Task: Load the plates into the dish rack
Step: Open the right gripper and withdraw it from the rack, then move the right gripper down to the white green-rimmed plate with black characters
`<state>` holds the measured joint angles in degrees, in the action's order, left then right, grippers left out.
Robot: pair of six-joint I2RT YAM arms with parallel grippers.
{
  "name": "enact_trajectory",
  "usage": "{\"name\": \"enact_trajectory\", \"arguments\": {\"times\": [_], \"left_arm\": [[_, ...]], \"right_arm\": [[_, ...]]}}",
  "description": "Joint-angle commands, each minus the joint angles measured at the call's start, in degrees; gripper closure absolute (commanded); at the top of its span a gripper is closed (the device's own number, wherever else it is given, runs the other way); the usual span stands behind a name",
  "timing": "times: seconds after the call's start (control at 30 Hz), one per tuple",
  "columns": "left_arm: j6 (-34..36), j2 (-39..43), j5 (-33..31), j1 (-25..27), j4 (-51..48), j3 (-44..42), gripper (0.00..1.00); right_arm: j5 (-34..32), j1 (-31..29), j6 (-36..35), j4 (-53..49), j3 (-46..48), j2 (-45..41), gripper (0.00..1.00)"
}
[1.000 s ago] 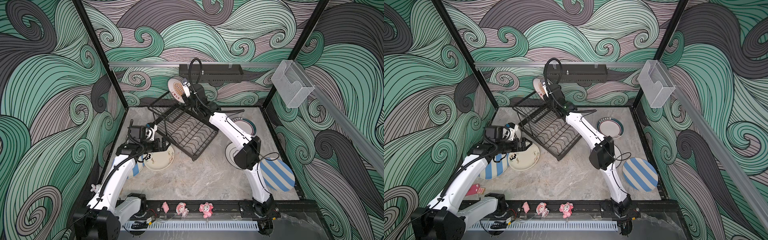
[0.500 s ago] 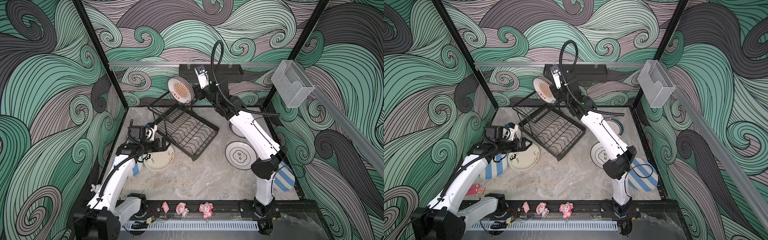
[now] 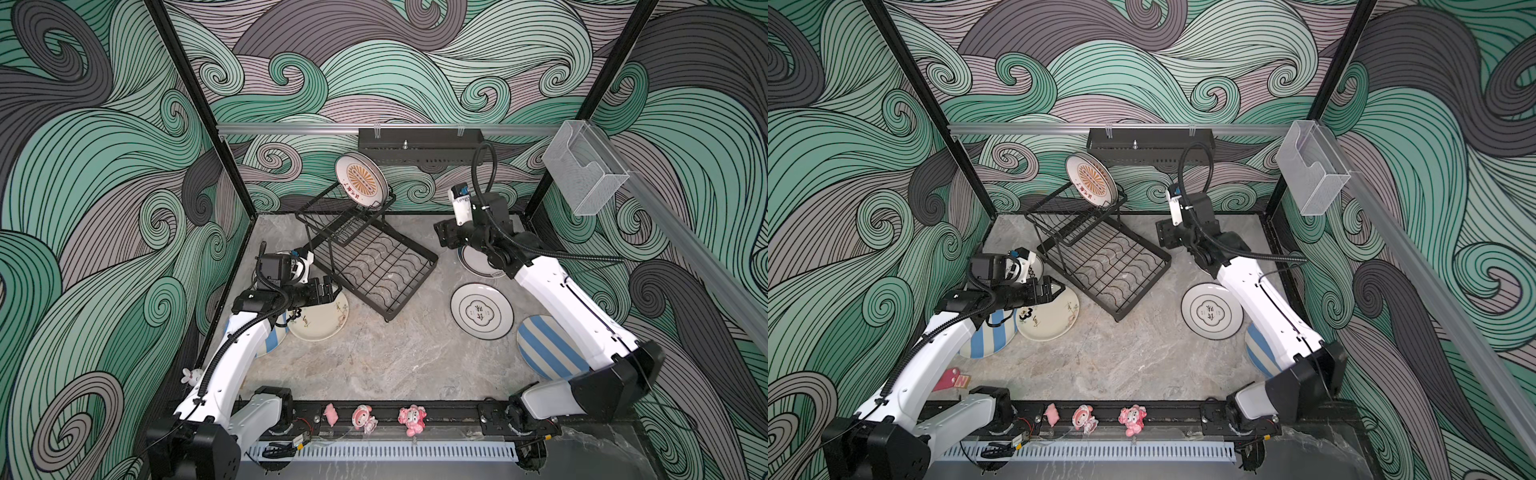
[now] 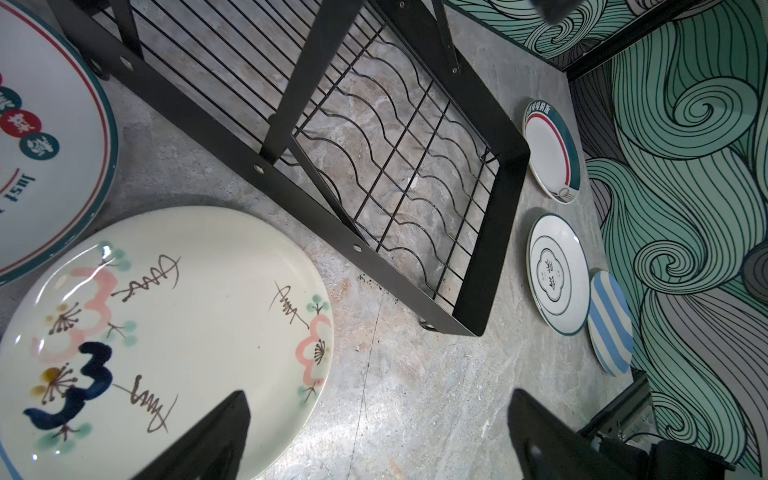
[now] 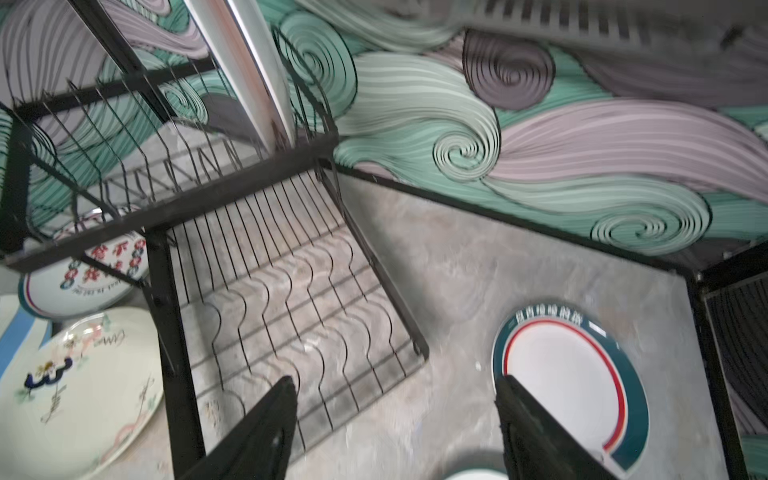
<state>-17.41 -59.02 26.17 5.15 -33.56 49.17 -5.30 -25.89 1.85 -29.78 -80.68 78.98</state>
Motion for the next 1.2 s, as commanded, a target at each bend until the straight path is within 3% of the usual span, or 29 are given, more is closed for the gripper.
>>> {"name": "enact_trajectory", "arguments": {"times": [0.0, 0.23, 0.37, 1.03, 1.17], "left_arm": [[-3.41, 2.31, 2.42, -0.18, 3.26, -1.44, 0.01], [-7.56, 5.37, 3.21, 1.39, 7.58, -6.07, 0.01], [-8.85, 5.53, 3.62, 2.74, 8.37, -7.4, 0.01], [-10.87, 4.16, 1.84, 9.34, 12.38, -10.81, 0.01], [-11.34, 3.74, 1.79, 10.15, 12.84, -11.56, 0.01]], "right_arm": [[1.53, 1.87, 4.36, -0.27, 8.72, -5.59, 0.24], [-0.02, 4.68, 8.71, -4.82, 23.29, -14.45, 0.22], [1.2, 6.51, 10.92, -5.18, 28.23, -15.18, 0.22], [5.42, 10.24, 12.52, -3.15, 34.25, -3.46, 0.18], [8.94, 10.27, 13.53, -1.29, 35.18, -1.99, 0.17]]}}
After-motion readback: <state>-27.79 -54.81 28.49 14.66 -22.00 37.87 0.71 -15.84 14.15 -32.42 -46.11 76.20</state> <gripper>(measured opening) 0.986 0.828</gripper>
